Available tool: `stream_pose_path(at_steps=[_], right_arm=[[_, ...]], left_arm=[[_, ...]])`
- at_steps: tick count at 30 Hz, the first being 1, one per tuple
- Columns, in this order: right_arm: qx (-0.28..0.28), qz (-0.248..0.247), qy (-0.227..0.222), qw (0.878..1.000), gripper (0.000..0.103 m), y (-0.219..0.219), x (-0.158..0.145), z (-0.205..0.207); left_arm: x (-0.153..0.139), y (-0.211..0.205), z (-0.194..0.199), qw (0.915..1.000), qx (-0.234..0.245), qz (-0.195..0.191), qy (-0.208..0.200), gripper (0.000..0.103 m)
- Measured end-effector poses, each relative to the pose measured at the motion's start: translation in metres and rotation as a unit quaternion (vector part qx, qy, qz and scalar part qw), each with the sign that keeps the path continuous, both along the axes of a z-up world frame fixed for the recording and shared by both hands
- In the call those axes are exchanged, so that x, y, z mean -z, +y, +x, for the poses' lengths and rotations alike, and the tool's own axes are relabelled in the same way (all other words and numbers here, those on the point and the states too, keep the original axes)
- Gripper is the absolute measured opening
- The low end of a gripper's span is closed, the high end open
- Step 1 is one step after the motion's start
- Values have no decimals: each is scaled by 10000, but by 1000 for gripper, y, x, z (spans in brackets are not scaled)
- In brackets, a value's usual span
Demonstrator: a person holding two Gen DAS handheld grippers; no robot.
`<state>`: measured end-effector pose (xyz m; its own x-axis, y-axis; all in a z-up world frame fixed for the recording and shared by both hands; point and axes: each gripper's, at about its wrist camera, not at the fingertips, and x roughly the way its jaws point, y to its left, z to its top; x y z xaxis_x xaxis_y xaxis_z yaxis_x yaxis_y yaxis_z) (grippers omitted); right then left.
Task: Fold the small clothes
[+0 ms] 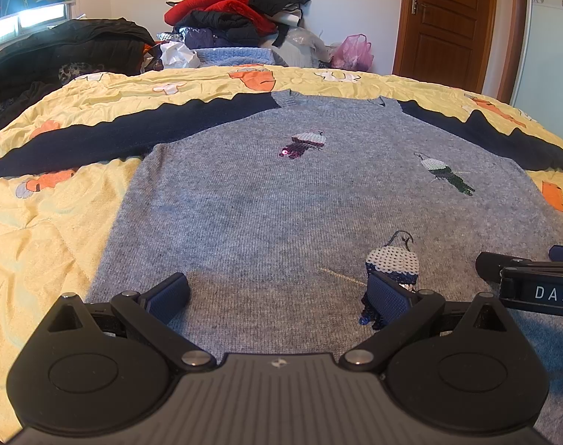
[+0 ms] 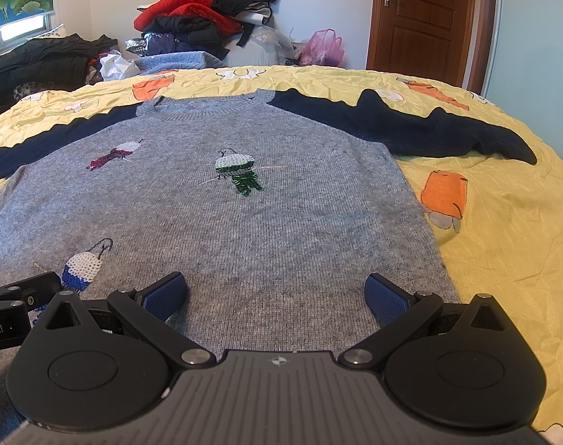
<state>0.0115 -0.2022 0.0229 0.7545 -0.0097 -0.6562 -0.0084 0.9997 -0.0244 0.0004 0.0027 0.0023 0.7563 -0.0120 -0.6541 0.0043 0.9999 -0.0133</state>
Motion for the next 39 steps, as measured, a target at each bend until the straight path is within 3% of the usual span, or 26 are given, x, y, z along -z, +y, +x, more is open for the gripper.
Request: stream_pose_path(at_steps=[33, 39], right_arm=[[-11, -7, 4, 10000, 103, 0, 1, 1], [-56, 6, 46, 10000, 103, 0, -1, 9]], left_arm=[[0, 1, -1, 10000, -6, -8, -13, 103], [-3, -5, 1, 9998, -48, 211, -10, 103]])
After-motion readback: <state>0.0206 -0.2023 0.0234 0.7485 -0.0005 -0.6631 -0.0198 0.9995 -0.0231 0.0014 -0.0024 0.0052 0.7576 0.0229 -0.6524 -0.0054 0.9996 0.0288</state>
